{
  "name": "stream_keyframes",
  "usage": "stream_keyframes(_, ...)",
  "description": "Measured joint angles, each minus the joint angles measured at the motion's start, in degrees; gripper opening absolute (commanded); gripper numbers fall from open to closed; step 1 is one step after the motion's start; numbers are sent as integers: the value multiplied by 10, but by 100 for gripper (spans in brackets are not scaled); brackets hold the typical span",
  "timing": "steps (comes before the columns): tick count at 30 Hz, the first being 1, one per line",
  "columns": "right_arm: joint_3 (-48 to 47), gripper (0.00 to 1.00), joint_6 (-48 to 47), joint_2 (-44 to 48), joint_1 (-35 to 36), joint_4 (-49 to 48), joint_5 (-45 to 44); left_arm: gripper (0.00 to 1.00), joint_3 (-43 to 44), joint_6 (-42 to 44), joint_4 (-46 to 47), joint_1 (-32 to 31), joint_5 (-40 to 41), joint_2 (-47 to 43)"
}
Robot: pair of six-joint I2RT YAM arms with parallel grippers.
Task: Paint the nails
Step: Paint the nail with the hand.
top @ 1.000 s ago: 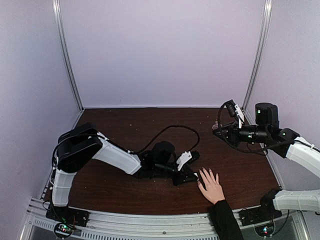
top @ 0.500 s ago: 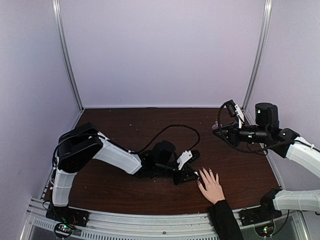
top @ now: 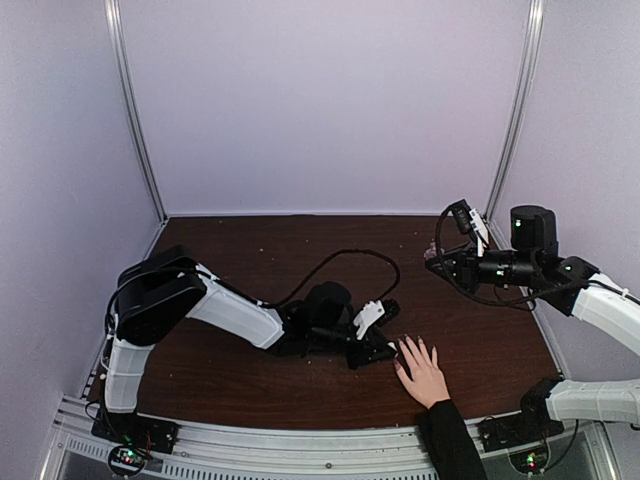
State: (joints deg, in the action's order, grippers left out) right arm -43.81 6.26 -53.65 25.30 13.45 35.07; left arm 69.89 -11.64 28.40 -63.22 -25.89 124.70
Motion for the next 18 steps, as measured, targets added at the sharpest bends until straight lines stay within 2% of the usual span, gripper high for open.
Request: stream_keyframes(18, 0, 0, 0, 0, 0, 0, 0, 0, 0, 0, 1, 3, 18, 1)
